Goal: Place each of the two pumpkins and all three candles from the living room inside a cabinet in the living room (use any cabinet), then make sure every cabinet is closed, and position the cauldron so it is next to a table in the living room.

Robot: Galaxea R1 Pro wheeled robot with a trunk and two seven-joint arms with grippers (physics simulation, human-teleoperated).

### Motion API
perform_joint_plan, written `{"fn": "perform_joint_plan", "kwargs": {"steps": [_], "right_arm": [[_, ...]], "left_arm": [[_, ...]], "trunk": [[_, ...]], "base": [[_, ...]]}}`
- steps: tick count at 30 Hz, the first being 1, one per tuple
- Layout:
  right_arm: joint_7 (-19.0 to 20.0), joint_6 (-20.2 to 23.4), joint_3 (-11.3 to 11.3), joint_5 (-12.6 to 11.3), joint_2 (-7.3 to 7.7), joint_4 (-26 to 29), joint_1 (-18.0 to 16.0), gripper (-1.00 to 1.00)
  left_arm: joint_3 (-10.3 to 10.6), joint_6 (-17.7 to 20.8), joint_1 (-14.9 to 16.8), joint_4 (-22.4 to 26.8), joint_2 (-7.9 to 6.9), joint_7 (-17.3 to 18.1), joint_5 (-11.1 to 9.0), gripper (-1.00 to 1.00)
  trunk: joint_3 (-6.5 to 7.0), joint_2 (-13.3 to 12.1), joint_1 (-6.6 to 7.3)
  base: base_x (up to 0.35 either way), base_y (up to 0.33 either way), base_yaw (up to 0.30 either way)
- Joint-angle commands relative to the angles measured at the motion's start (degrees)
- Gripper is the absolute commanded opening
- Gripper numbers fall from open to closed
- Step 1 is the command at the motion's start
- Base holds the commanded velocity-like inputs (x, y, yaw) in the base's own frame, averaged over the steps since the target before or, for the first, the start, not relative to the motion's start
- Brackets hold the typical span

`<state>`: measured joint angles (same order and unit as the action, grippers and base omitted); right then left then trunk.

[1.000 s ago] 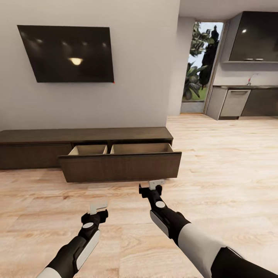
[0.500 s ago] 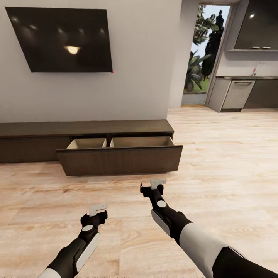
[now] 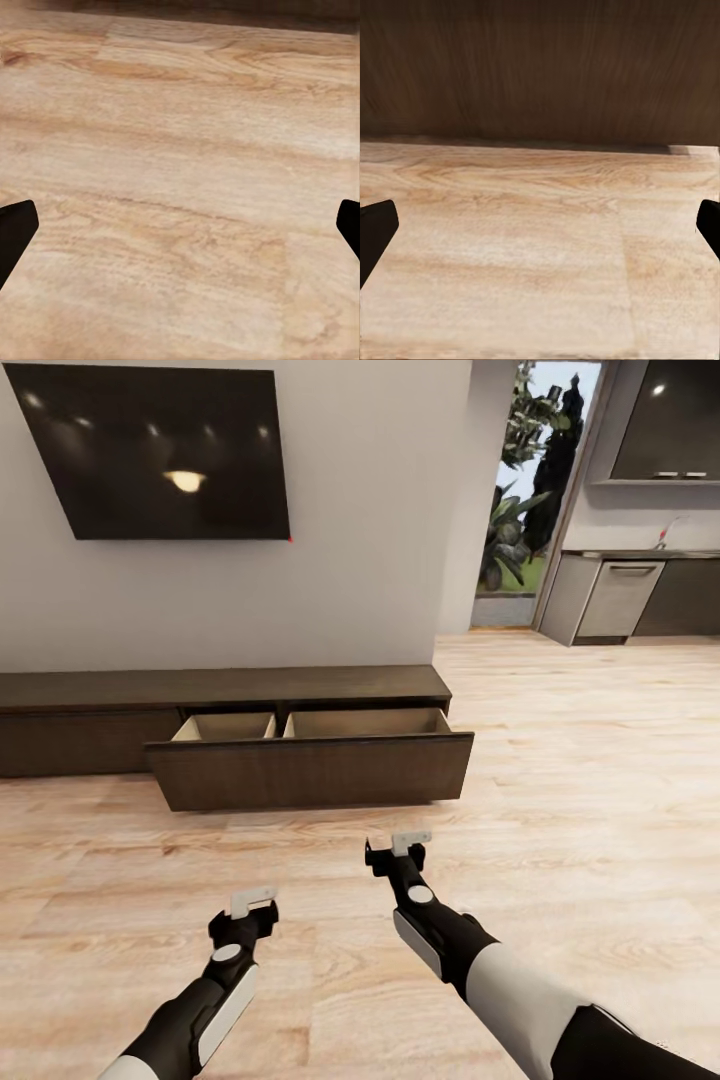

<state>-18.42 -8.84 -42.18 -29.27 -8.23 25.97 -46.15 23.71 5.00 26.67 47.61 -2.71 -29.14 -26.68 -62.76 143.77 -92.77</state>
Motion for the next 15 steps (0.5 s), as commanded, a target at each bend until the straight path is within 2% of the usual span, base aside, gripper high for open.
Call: {"fn": "perform_joint_plan", "kwargs": {"steps": [1, 5, 8, 15], "right_arm": [[-0.34, -0.55, -0.43, -0.51, 0.04, 0.05, 0.91, 1.0], [-1.47, -1.58, -0.46, -0.16, 0.02, 0.63, 3.64, 1.0], [-4.21, -4.66, -0.56, 0.26, 0.04, 0.85, 5.43, 1.0], [-5.85, -7.86, -0.63, 0.49, 0.06, 0.18, 6.45, 1.0]], "left_arm": [[0.35, 0.22, 0.05, 0.11, 0.05, -0.53, -0.16, 1.0], [0.33, 0.3, 0.05, 0.11, 0.1, -0.56, 0.15, 1.0], [0.28, 0.36, 0.05, 0.11, 0.05, -0.56, 0.24, 1.0], [0.2, 0.43, 0.05, 0.11, -0.06, -0.46, 0.26, 1.0]], "trunk": [[-0.05, 0.02, 0.01], [-0.72, 0.06, -0.06], [-1.38, 0.1, -0.14], [-2.93, 0.2, -0.32]], "base": [[0.0, 0.0, 0.0], [0.0, 0.0, 0.0], [0.0, 0.0, 0.0], [0.0, 0.0, 0.0]]}}
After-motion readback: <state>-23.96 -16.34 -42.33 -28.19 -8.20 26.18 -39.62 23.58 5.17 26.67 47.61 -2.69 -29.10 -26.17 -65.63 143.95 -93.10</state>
